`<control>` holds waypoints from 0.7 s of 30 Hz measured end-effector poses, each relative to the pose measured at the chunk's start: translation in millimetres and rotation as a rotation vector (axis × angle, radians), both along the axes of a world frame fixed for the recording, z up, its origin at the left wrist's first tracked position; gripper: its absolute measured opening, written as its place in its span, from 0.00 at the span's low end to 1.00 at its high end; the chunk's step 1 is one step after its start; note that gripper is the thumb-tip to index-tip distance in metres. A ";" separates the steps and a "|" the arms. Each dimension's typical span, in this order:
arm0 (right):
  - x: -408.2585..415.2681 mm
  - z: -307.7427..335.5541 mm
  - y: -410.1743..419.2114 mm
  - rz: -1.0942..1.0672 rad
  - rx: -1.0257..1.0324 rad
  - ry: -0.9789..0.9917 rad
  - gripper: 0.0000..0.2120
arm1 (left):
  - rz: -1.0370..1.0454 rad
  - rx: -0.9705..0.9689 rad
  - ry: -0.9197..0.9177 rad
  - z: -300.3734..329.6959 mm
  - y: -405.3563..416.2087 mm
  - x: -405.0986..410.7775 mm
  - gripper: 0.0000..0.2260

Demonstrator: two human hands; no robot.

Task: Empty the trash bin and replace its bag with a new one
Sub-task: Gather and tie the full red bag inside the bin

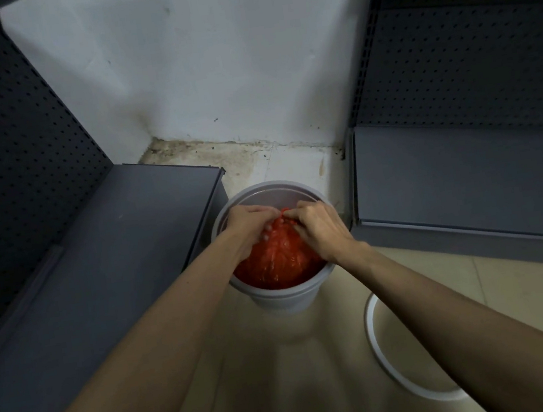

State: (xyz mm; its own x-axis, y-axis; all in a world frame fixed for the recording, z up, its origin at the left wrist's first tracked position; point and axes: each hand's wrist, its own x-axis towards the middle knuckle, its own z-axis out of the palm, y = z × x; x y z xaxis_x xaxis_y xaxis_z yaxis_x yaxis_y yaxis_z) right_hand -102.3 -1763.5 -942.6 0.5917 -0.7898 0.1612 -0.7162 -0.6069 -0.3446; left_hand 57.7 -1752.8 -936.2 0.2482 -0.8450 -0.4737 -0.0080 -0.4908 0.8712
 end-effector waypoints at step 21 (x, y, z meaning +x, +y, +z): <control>-5.0 0.4 6.3 -0.229 0.242 -0.391 0.11 | 0.243 -0.166 -0.297 -7.7 -9.6 -5.2 0.11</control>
